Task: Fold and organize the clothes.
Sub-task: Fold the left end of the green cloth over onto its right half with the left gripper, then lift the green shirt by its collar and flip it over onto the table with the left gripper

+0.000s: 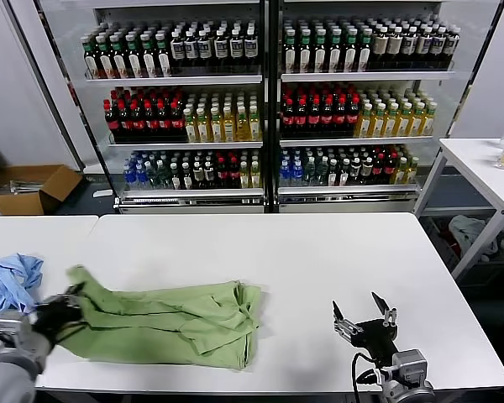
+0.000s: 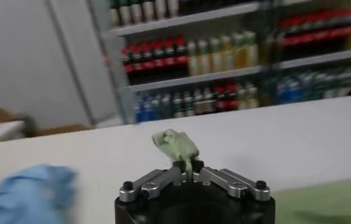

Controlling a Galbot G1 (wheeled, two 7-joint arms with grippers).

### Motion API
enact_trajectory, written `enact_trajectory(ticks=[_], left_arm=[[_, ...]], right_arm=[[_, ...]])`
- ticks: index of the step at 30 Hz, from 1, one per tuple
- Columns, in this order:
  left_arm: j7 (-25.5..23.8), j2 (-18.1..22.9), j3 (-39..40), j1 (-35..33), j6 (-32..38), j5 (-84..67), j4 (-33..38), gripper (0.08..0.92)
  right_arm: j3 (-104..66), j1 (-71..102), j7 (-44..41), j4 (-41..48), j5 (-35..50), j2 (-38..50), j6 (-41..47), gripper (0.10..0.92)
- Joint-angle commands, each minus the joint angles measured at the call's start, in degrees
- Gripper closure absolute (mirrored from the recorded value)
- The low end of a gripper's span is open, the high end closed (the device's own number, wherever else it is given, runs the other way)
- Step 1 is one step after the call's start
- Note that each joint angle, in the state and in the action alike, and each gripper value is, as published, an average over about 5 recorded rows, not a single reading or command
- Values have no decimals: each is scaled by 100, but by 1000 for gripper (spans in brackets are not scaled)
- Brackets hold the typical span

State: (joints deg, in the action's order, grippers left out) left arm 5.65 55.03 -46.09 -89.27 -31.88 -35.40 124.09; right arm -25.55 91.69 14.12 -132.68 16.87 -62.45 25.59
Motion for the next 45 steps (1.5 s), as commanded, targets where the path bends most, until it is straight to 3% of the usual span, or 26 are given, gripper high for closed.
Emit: enact_trajectory(ticks=[1, 11, 20, 23, 27, 30, 33, 36, 38, 41, 45], left_arm=[[193, 798, 2077, 427, -46, -812, 921, 903], [493, 1440, 2594, 1040, 5, -1012, 77, 903], [562, 1750, 2976, 1433, -2, -949, -320, 903], [548, 2059, 3298, 1589, 58, -712, -563, 903], [395, 2393, 3532, 1720, 516, -446, -796, 844], [250, 2164, 3235, 1591, 812, -428, -375, 760], [173, 1490, 2475, 1374, 958, -392, 64, 673], [131, 711, 1518, 1023, 1009, -378, -4, 587], [72, 434, 1031, 720, 912, -198, -274, 526], [11, 412, 751, 352, 702, 393, -718, 439], [-23, 695, 935, 178, 637, 1001, -1063, 327]], right_arm=[[-30, 19, 9, 42, -87, -4, -10, 203], [-69, 82, 34, 51, -152, -28, 10, 203], [-97, 134, 48, 64, -216, -112, 23, 203], [-91, 119, 55, 73, -228, -134, 39, 203], [-81, 31, 62, 46, -222, -130, 89, 203], [-77, -40, 55, 30, -214, -111, 109, 203], [-36, -119, 46, 51, -214, -114, 107, 203], [29, -188, 33, 68, -216, -147, 100, 203], [67, -224, 25, 90, -218, -160, 93, 203], [100, -250, 15, 119, -220, -144, 84, 203], [80, -244, 3, 107, -211, -79, 80, 203]])
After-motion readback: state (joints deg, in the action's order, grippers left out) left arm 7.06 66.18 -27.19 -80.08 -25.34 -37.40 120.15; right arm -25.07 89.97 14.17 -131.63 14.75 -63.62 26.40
